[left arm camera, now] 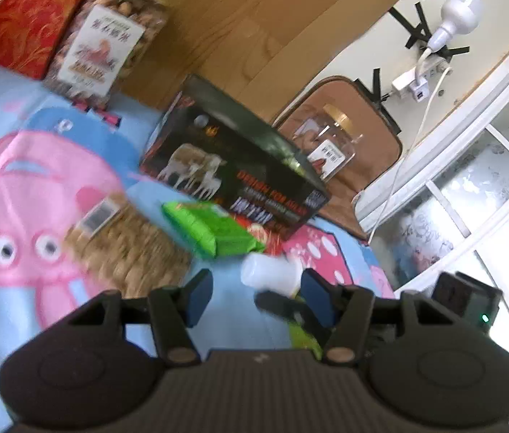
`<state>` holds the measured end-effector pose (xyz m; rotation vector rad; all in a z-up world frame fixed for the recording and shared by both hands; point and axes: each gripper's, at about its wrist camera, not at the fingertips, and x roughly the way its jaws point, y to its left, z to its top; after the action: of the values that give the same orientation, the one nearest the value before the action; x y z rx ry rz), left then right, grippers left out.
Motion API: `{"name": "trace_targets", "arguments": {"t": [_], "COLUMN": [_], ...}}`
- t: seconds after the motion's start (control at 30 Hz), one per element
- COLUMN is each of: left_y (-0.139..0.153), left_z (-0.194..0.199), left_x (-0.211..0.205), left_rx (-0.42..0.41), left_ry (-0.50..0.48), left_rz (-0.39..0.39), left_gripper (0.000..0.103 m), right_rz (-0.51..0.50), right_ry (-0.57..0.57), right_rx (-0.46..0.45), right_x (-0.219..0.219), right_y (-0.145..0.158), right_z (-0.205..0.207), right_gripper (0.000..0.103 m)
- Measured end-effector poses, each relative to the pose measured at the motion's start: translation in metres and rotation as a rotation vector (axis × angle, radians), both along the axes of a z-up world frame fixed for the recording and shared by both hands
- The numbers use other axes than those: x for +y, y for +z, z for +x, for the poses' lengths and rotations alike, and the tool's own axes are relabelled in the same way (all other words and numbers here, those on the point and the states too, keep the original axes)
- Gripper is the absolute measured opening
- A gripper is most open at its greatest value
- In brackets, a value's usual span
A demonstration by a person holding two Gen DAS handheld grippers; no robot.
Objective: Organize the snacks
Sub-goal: 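Grasp the yellow round candy with the right tool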
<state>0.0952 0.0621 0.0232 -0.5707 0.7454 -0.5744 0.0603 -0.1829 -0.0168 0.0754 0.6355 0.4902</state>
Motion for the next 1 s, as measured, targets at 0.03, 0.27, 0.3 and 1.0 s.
{"name": "trace_targets", "arguments": {"t": [0.03, 0.27, 0.3, 1.0], "left_y": [-0.002, -0.005, -0.006, -0.023], "left_z": [-0.003, -0.019, -0.020, -0.007], "left_x": [0.001, 0.011, 0.013, -0.001], "left_rx": [0.005, -0.003, 0.000, 0.093], "left_ry": [0.000, 0.004, 0.009, -0.033], "left_rz": [-0.002, -0.014, -0.015, -0.013], "left_gripper": [0.055, 0.064, 0.064, 0.048], "right_rz": [-0.004, 0.019, 0.023, -0.044], "right_ry": [-0.014, 0.076, 0.097, 0.163], "right_rx": [0.003, -0.002, 0.008, -0.026], "right_x": [0.000, 0.017, 0.022, 0.051], "right_y": [-0.001, 0.007, 0.006, -0.004], "right_z": [0.000, -0.033, -0.035, -0.037], "right_gripper": [0.039, 0.013, 0.013, 0.048]}}
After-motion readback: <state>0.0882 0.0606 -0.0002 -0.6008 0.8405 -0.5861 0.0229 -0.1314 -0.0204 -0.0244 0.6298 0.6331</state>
